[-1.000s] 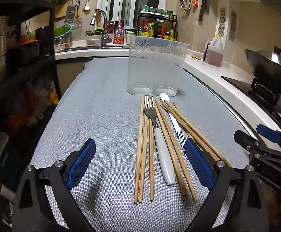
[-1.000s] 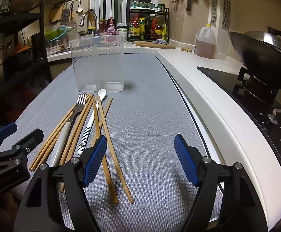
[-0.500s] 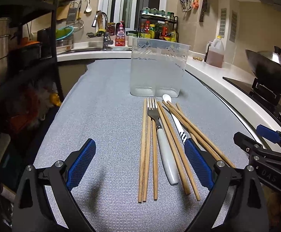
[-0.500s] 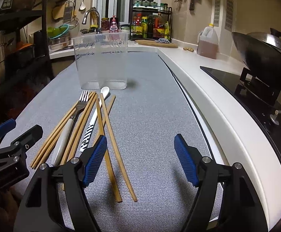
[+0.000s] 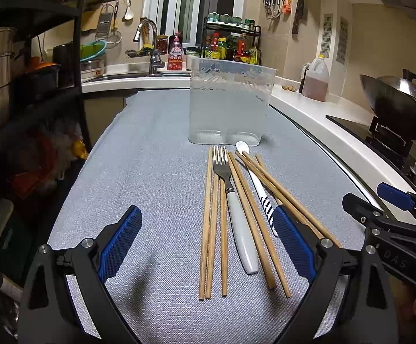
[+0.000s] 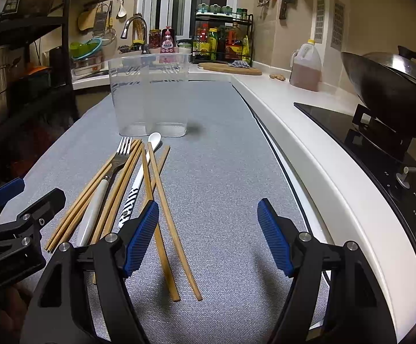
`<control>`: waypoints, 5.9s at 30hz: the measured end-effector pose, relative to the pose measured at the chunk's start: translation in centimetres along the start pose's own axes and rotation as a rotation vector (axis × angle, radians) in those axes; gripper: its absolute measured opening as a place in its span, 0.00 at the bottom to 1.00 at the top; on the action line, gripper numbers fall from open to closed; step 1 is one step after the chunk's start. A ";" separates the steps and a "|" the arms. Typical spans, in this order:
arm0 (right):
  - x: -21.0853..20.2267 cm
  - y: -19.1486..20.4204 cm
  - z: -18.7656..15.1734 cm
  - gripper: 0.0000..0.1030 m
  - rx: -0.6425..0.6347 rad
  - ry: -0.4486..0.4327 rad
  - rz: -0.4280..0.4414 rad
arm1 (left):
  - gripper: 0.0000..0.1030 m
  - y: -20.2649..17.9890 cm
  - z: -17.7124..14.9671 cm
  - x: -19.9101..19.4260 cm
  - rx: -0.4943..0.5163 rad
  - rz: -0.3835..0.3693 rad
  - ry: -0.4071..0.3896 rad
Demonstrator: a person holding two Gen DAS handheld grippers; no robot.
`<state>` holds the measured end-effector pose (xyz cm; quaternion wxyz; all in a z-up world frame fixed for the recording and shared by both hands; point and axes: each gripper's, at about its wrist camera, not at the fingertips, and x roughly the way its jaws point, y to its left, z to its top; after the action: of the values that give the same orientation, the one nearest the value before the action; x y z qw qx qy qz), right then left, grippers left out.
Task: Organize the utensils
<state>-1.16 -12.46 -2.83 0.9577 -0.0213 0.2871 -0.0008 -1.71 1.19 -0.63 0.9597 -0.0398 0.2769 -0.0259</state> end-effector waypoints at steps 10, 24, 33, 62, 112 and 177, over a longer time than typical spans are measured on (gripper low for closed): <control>-0.1 -0.2 0.0 0.69 0.005 -0.001 -0.002 | 0.87 0.0 0.0 -0.1 -0.001 -0.006 -0.008; 0.0 -0.2 0.1 0.66 0.003 0.001 0.001 | 0.81 -0.4 0.0 -0.2 -0.001 -0.012 -0.005; 1.0 -0.8 -0.2 0.37 0.034 0.034 0.008 | 0.49 -0.1 -0.4 0.6 -0.008 -0.053 0.053; 4.3 0.3 -2.0 0.27 0.016 0.235 0.156 | 0.10 1.7 -2.3 3.0 -0.042 -0.073 0.214; 3.7 -0.8 -2.6 0.08 0.037 0.191 0.068 | 0.06 0.8 -3.4 1.8 0.070 0.012 0.124; -4.4 -2.9 7.0 0.06 0.041 -0.061 0.133 | 0.06 0.8 5.4 -4.8 0.020 -0.018 -0.130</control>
<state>-0.90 -14.99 5.56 0.9642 0.0173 0.2583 0.0574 -2.82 2.65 6.43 0.9758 -0.0340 0.2133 -0.0345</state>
